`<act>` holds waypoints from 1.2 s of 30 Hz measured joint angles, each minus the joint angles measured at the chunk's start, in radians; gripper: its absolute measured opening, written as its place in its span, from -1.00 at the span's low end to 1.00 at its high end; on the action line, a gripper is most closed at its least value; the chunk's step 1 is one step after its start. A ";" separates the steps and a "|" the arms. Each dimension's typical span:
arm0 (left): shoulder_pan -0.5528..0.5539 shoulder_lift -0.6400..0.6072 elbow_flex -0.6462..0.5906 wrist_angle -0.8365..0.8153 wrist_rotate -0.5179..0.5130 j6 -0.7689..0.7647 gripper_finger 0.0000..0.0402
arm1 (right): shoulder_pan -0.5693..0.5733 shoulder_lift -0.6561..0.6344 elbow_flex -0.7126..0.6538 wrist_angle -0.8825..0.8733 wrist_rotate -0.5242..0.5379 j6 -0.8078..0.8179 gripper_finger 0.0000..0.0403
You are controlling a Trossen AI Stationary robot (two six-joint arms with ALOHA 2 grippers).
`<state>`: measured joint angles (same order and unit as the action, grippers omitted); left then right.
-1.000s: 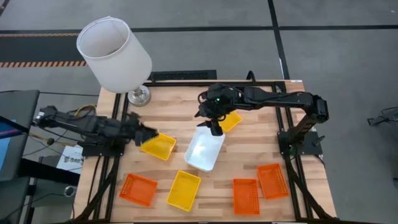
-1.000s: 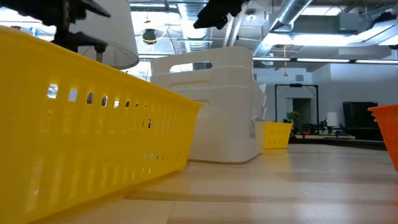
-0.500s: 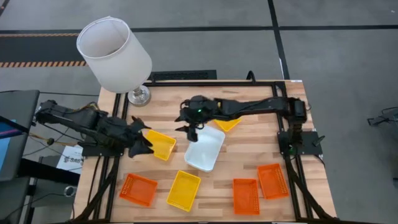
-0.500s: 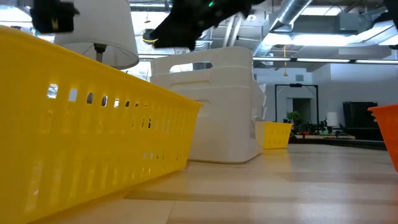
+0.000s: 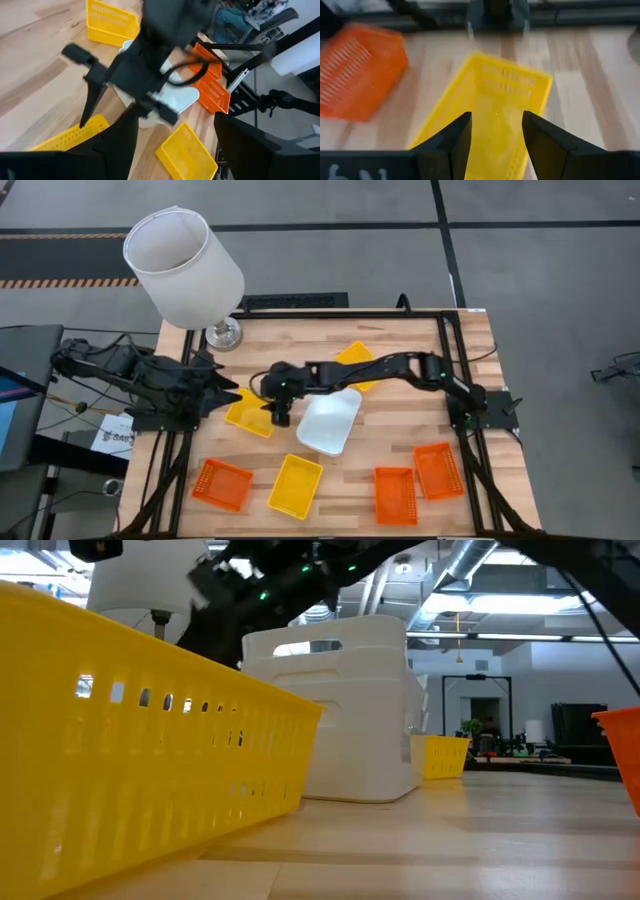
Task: Stack baskets by color
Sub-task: Stack the middle yellow bin on the top yellow bin
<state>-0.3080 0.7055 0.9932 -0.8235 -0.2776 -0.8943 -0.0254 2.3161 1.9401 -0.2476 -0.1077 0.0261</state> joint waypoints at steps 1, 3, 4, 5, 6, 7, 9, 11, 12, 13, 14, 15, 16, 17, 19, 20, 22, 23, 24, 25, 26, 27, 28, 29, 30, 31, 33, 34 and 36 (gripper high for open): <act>0.000 0.001 0.000 0.001 0.000 0.000 0.24 | 0.001 0.026 0.029 -0.017 0.020 -0.001 -0.04; 0.000 0.002 0.000 0.000 0.000 0.000 0.24 | 0.000 0.068 0.084 -0.070 0.060 0.000 -0.03; 0.000 0.001 0.000 0.001 0.000 0.000 0.24 | -0.001 0.087 0.112 -0.084 0.076 0.000 -0.03; 0.000 0.001 0.000 0.002 0.000 0.000 0.24 | -0.002 0.102 0.137 -0.115 0.089 0.000 -0.02; 0.000 0.001 0.000 0.001 0.000 0.000 0.24 | -0.002 0.118 0.162 -0.133 0.104 0.000 -0.01; 0.000 0.002 0.000 0.002 0.001 -0.001 0.24 | -0.004 0.134 0.189 -0.143 0.119 0.000 0.00; 0.000 0.001 0.000 0.001 0.001 0.000 0.24 | -0.010 0.159 0.232 -0.191 0.135 0.000 0.02; 0.000 0.001 0.000 0.003 0.001 0.000 0.24 | -0.010 0.183 0.265 -0.209 0.134 0.004 0.02; 0.000 0.001 0.000 0.002 0.001 0.000 0.24 | -0.010 0.194 0.279 -0.218 0.134 0.009 0.02; 0.000 0.002 0.000 0.003 0.001 0.000 0.24 | -0.010 0.204 0.290 -0.235 0.134 0.018 0.02; 0.000 0.001 0.000 0.002 0.001 0.000 0.24 | -0.010 0.213 0.299 -0.249 0.134 0.025 0.01; 0.000 0.001 0.000 0.000 0.001 0.000 0.24 | -0.010 0.222 0.307 -0.254 0.133 0.026 0.01; 0.000 0.001 0.000 0.000 0.001 0.000 0.24 | -0.009 0.225 0.309 -0.257 0.133 0.027 0.01; 0.000 0.001 0.000 0.000 0.002 0.003 0.24 | -0.009 0.226 0.309 -0.269 0.133 0.027 0.00; 0.000 0.001 0.000 -0.001 0.002 0.006 0.24 | -0.008 0.226 0.310 -0.284 0.132 0.027 -0.01; 0.000 0.001 0.000 -0.001 0.002 0.007 0.24 | -0.008 0.226 0.310 -0.296 0.133 0.027 -0.03; 0.000 0.001 0.000 -0.001 0.000 0.007 0.24 | -0.009 0.226 0.310 -0.306 0.133 0.027 -0.13; 0.000 0.001 0.000 -0.002 -0.003 0.008 0.24 | -0.012 0.226 0.310 -0.307 0.133 0.027 -0.21; 0.000 0.001 0.000 -0.003 -0.009 0.008 0.24 | -0.017 0.226 0.310 -0.307 0.129 0.028 -0.30; 0.000 0.001 0.000 -0.003 -0.014 0.009 0.24 | -0.020 0.226 0.310 -0.307 0.112 0.030 -0.41; 0.000 0.001 0.000 -0.003 -0.018 0.009 0.24 | -0.024 0.226 0.310 -0.310 0.093 0.030 -0.52; 0.000 0.001 0.000 -0.003 -0.019 0.009 0.24 | -0.027 0.226 0.310 -0.316 0.076 0.030 -0.63; 0.000 0.001 0.000 -0.003 -0.021 0.009 0.24 | -0.030 0.226 0.310 -0.324 0.066 0.031 -0.72; 0.000 0.001 0.000 -0.003 -0.023 0.009 0.24 | -0.031 0.225 0.310 -0.332 0.053 0.030 -0.81; 0.000 0.001 0.000 -0.003 -0.023 0.010 0.24 | -0.032 0.224 0.311 -0.340 0.047 0.030 -0.89; 0.000 0.001 0.000 -0.003 -0.023 0.010 0.24 | -0.033 0.224 0.312 -0.348 0.046 0.028 -0.93; 0.000 0.001 0.000 -0.003 -0.024 0.010 0.24 | -0.038 0.223 0.312 -0.357 0.046 0.029 -0.93; 0.000 0.001 0.000 -0.003 -0.024 0.015 0.24 | -0.039 0.223 0.312 -0.359 0.046 0.030 -0.92; 0.000 0.001 0.000 -0.003 -0.026 0.019 0.24 | -0.040 0.223 0.312 -0.359 0.047 0.034 -0.94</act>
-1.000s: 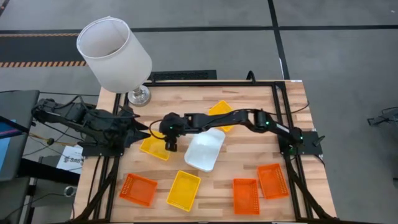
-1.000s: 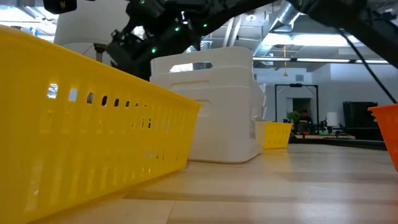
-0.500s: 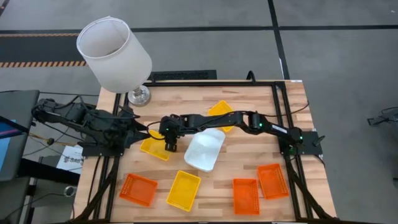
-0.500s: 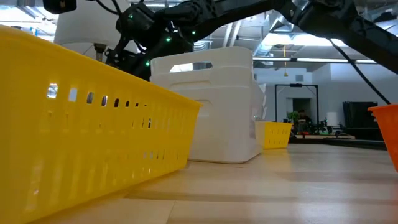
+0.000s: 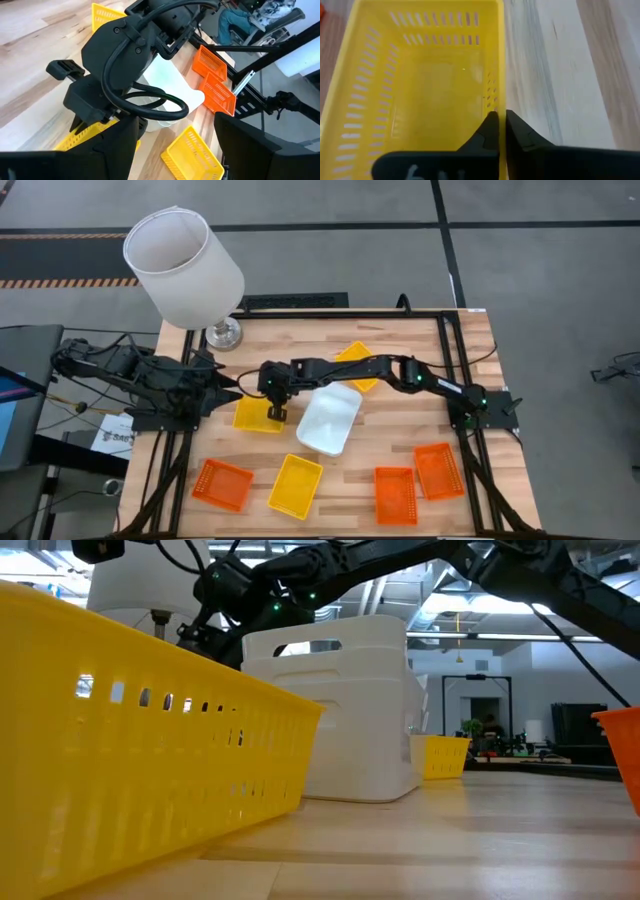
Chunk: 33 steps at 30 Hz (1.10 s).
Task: Stack baskets by color
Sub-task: Stack the middle yellow bin on the top yellow bin
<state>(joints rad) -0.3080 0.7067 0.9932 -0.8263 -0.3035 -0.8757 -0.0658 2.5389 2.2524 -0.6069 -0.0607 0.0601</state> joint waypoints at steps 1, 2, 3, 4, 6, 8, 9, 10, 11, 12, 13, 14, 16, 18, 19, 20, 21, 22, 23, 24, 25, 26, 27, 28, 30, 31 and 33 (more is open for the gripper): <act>0.000 0.000 0.000 0.000 0.000 0.000 0.24 | 0.000 -0.003 -0.001 0.003 0.000 0.000 -0.96; 0.000 0.000 0.000 0.001 0.000 0.000 0.24 | -0.004 -0.010 -0.003 0.008 0.001 0.001 -0.96; 0.000 0.000 0.000 0.002 0.000 0.000 0.24 | -0.007 -0.020 -0.004 0.009 0.003 0.005 -0.96; 0.000 0.000 0.000 0.002 0.000 0.000 0.24 | -0.013 -0.034 -0.004 0.016 0.003 0.014 -0.96; 0.000 0.000 0.000 0.002 0.000 0.001 0.24 | -0.037 -0.071 -0.004 0.019 0.005 0.020 -0.97; 0.000 0.000 0.000 0.002 0.000 0.001 0.24 | -0.071 -0.119 -0.003 -0.014 0.008 0.032 -0.98; 0.000 0.000 0.000 0.002 0.000 0.001 0.24 | -0.090 -0.144 -0.003 -0.041 0.009 0.041 -0.98; 0.000 0.000 0.000 0.002 0.000 0.001 0.24 | -0.109 -0.170 -0.003 -0.062 0.011 0.045 -0.98; 0.000 0.000 0.000 0.002 0.000 0.001 0.24 | -0.130 -0.200 -0.003 -0.094 0.011 0.045 -0.99; 0.000 0.000 0.000 0.004 0.000 0.001 0.24 | -0.151 -0.234 -0.004 -0.135 0.011 0.044 -0.99; 0.000 0.000 0.000 0.008 -0.003 0.002 0.24 | -0.175 -0.265 -0.004 -0.160 0.011 0.040 -0.99; 0.000 0.000 0.000 0.015 -0.009 0.006 0.24 | -0.200 -0.299 -0.002 -0.184 0.011 0.038 -0.99; 0.000 0.000 0.000 0.023 -0.023 0.021 0.24 | -0.249 -0.354 0.000 -0.257 0.011 0.037 -0.99; 0.000 0.000 0.000 0.035 -0.026 0.026 0.24 | -0.295 -0.401 -0.001 -0.329 0.011 0.016 -0.99; 0.000 0.000 0.000 0.036 -0.031 0.026 0.24 | -0.315 -0.423 -0.002 -0.366 0.014 0.000 -0.99; 0.000 0.000 0.000 0.034 -0.041 0.025 0.24 | -0.335 -0.450 -0.004 -0.404 0.021 -0.010 -0.99; 0.000 0.000 0.000 0.035 -0.048 0.022 0.24 | -0.351 -0.479 -0.004 -0.443 0.022 -0.024 -0.99; 0.000 0.000 0.000 0.034 -0.053 0.021 0.24 | -0.363 -0.512 -0.004 -0.472 0.025 -0.035 -0.99; 0.000 0.000 0.000 0.034 -0.059 0.021 0.24 | -0.373 -0.546 -0.003 -0.499 0.029 -0.044 -0.99; 0.000 0.000 0.000 0.034 -0.067 0.021 0.24 | -0.387 -0.578 -0.002 -0.530 0.036 -0.055 -0.99; 0.000 0.000 0.000 0.034 -0.077 0.021 0.24 | -0.400 -0.607 -0.001 -0.564 0.044 -0.064 -0.99; 0.000 0.000 0.000 0.034 -0.086 0.023 0.24 | -0.411 -0.631 -0.001 -0.597 0.052 -0.069 -0.99; 0.000 0.000 0.000 0.033 -0.097 0.026 0.24 | -0.423 -0.654 -0.001 -0.629 0.065 -0.071 -0.99; 0.000 0.000 0.000 0.033 -0.107 0.026 0.24 | -0.436 -0.675 -0.002 -0.661 0.079 -0.072 -0.99; 0.000 0.000 0.000 0.032 -0.129 0.026 0.24 | -0.460 -0.720 -0.003 -0.725 0.108 -0.072 -0.99; 0.000 0.000 0.000 0.032 -0.135 0.026 0.24 | -0.472 -0.744 -0.003 -0.756 0.121 -0.072 -0.99; 0.000 0.000 0.000 0.032 -0.150 0.026 0.24 | -0.492 -0.789 -0.002 -0.812 0.135 -0.071 -0.99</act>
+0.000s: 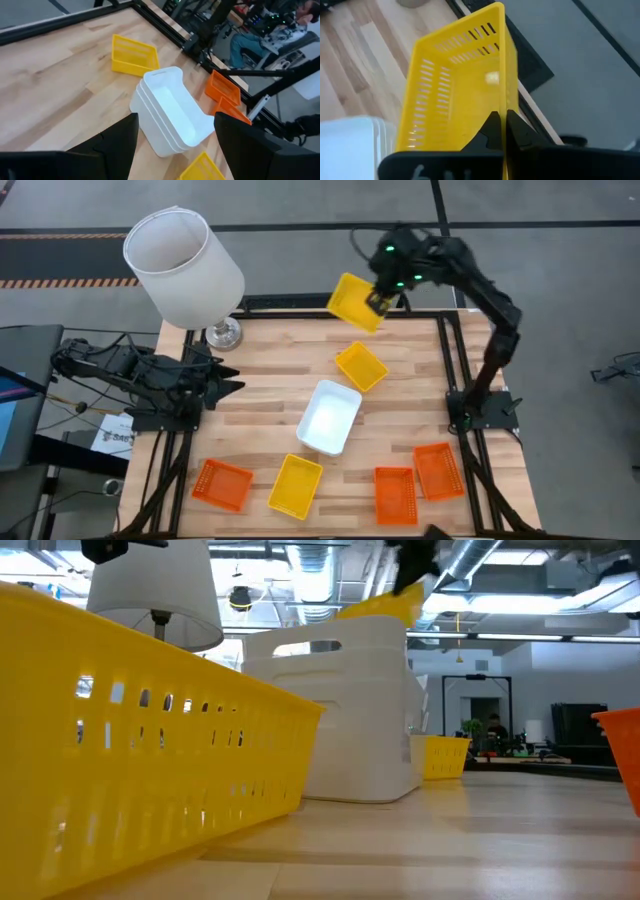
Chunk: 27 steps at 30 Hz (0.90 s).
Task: Stack baskets by color
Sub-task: Stack the middle yellow bin on the top yellow bin
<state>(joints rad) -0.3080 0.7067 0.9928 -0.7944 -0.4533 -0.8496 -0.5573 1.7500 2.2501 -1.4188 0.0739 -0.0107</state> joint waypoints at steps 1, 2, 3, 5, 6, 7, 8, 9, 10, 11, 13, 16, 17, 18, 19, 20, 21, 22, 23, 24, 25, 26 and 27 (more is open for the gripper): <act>0.000 0.000 0.000 0.000 -0.006 0.000 0.24 | -0.009 -0.021 -0.001 -0.022 0.003 0.001 -0.99; 0.000 0.000 0.000 0.000 -0.012 0.000 0.24 | -0.015 -0.044 -0.011 -0.034 0.004 0.002 -0.99; 0.000 0.000 0.000 0.000 -0.020 0.000 0.24 | -0.018 -0.072 -0.030 -0.036 0.004 0.007 -0.99; 0.000 0.000 0.000 0.000 -0.037 0.000 0.24 | -0.023 -0.138 -0.089 -0.039 0.006 0.038 -0.99; 0.000 0.000 0.000 -0.001 -0.045 -0.004 0.24 | -0.022 -0.177 -0.124 -0.040 0.006 0.056 -0.99; 0.000 0.000 0.000 -0.001 -0.052 -0.011 0.24 | -0.022 -0.217 -0.164 -0.039 0.006 0.072 -0.98; 0.000 0.000 0.000 -0.001 -0.054 -0.017 0.24 | -0.020 -0.258 -0.208 -0.039 0.008 0.089 -0.97; 0.000 0.000 0.000 -0.001 -0.056 -0.019 0.24 | -0.014 -0.300 -0.258 -0.032 0.015 0.109 -0.96; 0.000 0.000 0.000 -0.001 -0.056 -0.019 0.24 | -0.003 -0.341 -0.313 -0.015 0.030 0.135 -0.96; 0.000 0.000 0.000 -0.001 -0.056 -0.018 0.24 | 0.009 -0.382 -0.372 0.010 0.047 0.164 -0.96; 0.000 0.000 0.000 -0.001 -0.061 -0.018 0.24 | 0.031 -0.465 -0.504 0.080 0.061 0.220 -0.97; 0.000 0.000 0.000 -0.001 -0.086 -0.019 0.24 | 0.063 -0.575 -0.708 0.211 0.061 0.305 -0.97; 0.000 0.000 0.000 -0.001 -0.094 -0.024 0.24 | 0.072 -0.604 -0.776 0.251 0.061 0.331 -0.97; 0.000 0.000 0.000 -0.001 -0.103 -0.027 0.24 | 0.079 -0.630 -0.846 0.292 0.061 0.352 -0.96; 0.000 0.000 0.000 -0.001 -0.109 -0.027 0.24 | 0.083 -0.651 -0.916 0.339 0.060 0.373 -0.95; 0.000 0.000 0.000 -0.001 -0.112 -0.027 0.24 | 0.084 -0.668 -0.978 0.392 0.060 0.393 -0.95; 0.000 0.000 0.000 -0.001 -0.112 -0.027 0.24 | 0.085 -0.681 -1.039 0.456 0.058 0.411 -0.95; 0.000 0.000 0.000 -0.002 -0.112 -0.027 0.24 | 0.084 -0.690 -1.094 0.521 0.053 0.428 -0.95; 0.000 0.000 0.000 -0.001 -0.112 -0.027 0.24 | 0.082 -0.694 -1.141 0.583 0.041 0.441 -0.95; 0.000 0.000 0.000 -0.001 -0.112 -0.028 0.24 | 0.079 -0.694 -1.183 0.642 0.031 0.452 -0.96; 0.000 0.000 0.000 -0.001 -0.112 -0.029 0.24 | 0.077 -0.690 -1.220 0.697 0.016 0.460 -0.96; 0.000 0.000 0.000 -0.002 -0.112 -0.034 0.24 | 0.077 -0.683 -1.250 0.743 0.003 0.467 -0.96; 0.000 0.000 0.000 -0.002 -0.112 -0.041 0.24 | 0.077 -0.672 -1.276 0.791 -0.010 0.478 -0.96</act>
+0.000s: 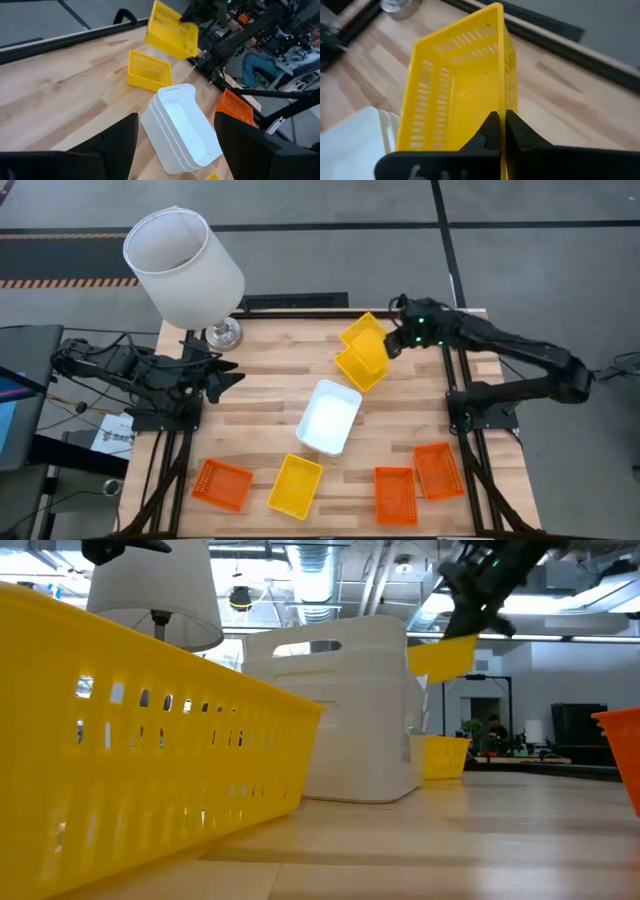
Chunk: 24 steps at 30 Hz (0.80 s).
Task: Stack baskets by color
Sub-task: Stack the middle yellow bin on the top yellow bin
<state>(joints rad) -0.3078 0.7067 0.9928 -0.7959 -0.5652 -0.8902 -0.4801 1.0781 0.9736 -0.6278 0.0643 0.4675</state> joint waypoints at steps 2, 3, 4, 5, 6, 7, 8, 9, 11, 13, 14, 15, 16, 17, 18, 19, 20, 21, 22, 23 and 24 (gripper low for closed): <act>0.000 0.000 0.000 0.000 0.000 -0.010 0.24 | 0.000 0.030 -0.039 0.080 -0.020 0.018 -0.95; 0.000 0.000 0.000 0.000 0.000 -0.011 0.24 | 0.000 0.044 -0.058 0.106 -0.033 0.025 -0.94; 0.000 0.000 0.000 0.000 0.000 -0.011 0.24 | 0.002 0.058 -0.071 0.121 -0.041 0.031 -0.94; 0.000 0.000 0.000 0.000 0.000 -0.011 0.24 | 0.003 0.073 -0.082 0.140 -0.042 0.031 -0.94; 0.000 0.000 0.000 0.000 0.000 -0.012 0.24 | 0.008 0.088 -0.090 0.154 -0.042 0.033 -0.94; 0.000 0.000 0.000 0.000 0.000 -0.011 0.24 | 0.011 0.098 -0.101 0.164 -0.043 0.033 -0.94; 0.000 0.000 0.000 0.000 0.000 -0.012 0.24 | 0.013 0.107 -0.113 0.169 -0.043 0.033 -0.94; 0.000 0.000 0.000 0.000 0.000 -0.012 0.24 | 0.016 0.113 -0.126 0.180 -0.043 0.034 -0.94; 0.000 0.000 0.000 -0.001 0.000 -0.012 0.24 | 0.016 0.124 -0.151 0.212 -0.044 0.038 -0.94; 0.000 0.000 0.000 -0.001 -0.001 -0.012 0.24 | 0.013 0.134 -0.171 0.246 -0.045 0.038 -0.93; 0.000 0.000 0.000 -0.001 -0.004 -0.012 0.24 | 0.008 0.139 -0.183 0.271 -0.047 0.038 -0.93; 0.000 0.000 0.000 -0.001 -0.007 -0.012 0.24 | 0.002 0.140 -0.196 0.290 -0.051 0.040 -0.93; 0.000 0.000 0.000 -0.001 -0.008 -0.012 0.24 | -0.004 0.140 -0.208 0.308 -0.060 0.041 -0.93; 0.000 0.000 0.000 -0.001 -0.008 -0.012 0.24 | -0.010 0.140 -0.219 0.328 -0.070 0.041 -0.93; 0.000 0.000 0.000 -0.001 -0.008 -0.013 0.24 | -0.015 0.140 -0.227 0.340 -0.077 0.043 -0.93; 0.000 0.000 0.000 -0.001 -0.008 -0.013 0.24 | -0.016 0.139 -0.233 0.344 -0.079 0.046 -0.93; 0.000 0.000 0.000 -0.001 -0.008 -0.013 0.24 | -0.017 0.139 -0.241 0.353 -0.085 0.049 -0.94; 0.000 0.000 0.000 -0.001 -0.008 -0.013 0.24 | -0.018 0.139 -0.248 0.355 -0.096 0.050 -0.94; 0.000 0.000 0.000 -0.001 -0.008 -0.014 0.24 | -0.018 0.139 -0.253 0.355 -0.107 0.052 -0.94; 0.000 0.000 0.000 -0.001 -0.008 -0.014 0.24 | -0.018 0.139 -0.261 0.359 -0.120 0.053 -0.94; 0.000 0.000 0.000 -0.001 -0.008 -0.014 0.24 | -0.018 0.139 -0.268 0.367 -0.135 0.056 -0.93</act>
<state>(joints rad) -0.3080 0.7071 0.9924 -0.7967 -0.5732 -0.9043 -0.4980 1.2175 0.7053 -0.2610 -0.0708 0.5236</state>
